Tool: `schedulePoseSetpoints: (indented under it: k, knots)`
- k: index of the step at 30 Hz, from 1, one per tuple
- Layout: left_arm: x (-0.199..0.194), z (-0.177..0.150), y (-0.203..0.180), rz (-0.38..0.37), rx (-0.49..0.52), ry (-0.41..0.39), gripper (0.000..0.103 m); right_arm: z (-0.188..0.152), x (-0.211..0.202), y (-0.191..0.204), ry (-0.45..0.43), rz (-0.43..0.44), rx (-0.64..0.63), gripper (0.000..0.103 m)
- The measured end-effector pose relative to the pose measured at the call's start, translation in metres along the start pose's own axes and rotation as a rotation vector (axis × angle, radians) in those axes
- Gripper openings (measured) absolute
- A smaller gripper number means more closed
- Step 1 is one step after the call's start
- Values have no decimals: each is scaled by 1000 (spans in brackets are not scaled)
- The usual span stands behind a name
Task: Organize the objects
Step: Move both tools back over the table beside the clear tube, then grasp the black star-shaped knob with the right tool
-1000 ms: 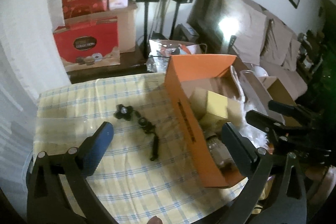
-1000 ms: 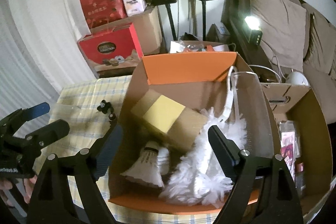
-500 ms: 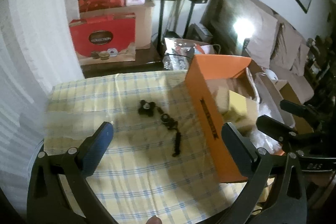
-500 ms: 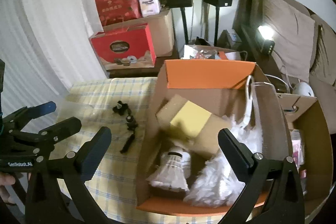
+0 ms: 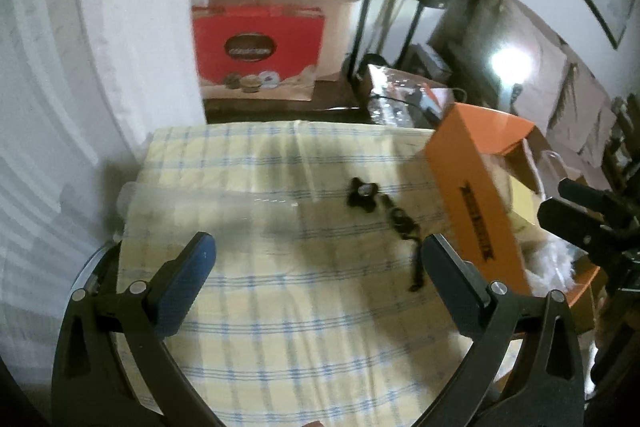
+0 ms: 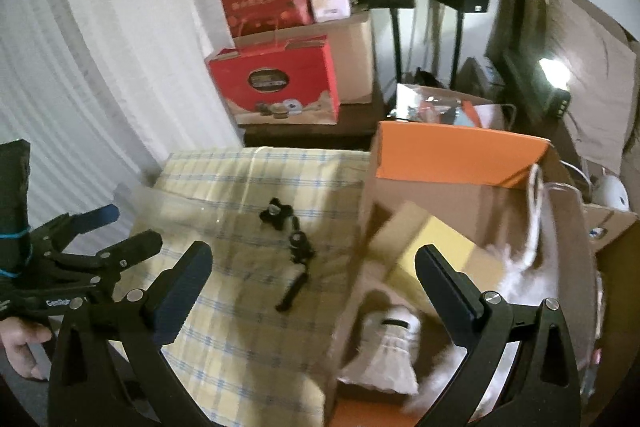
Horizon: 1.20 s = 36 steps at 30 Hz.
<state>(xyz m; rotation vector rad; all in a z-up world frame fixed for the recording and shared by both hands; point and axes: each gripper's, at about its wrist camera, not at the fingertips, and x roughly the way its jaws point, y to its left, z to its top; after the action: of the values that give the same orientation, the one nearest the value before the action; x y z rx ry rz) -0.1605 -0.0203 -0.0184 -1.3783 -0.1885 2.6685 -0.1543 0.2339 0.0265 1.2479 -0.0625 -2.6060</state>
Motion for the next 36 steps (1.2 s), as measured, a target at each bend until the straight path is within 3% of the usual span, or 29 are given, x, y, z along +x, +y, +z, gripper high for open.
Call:
schedulePoseSetpoints:
  k: [13, 23, 36]
  knots:
    - [21, -2, 60, 47, -83, 21, 103, 15, 66, 37, 86, 34, -52, 90]
    - [36, -2, 77, 52, -100, 41, 103, 25, 134, 49, 201, 26, -75, 73]
    - [45, -1, 86, 18, -130, 51, 103, 26, 197, 55, 303, -12, -69, 72]
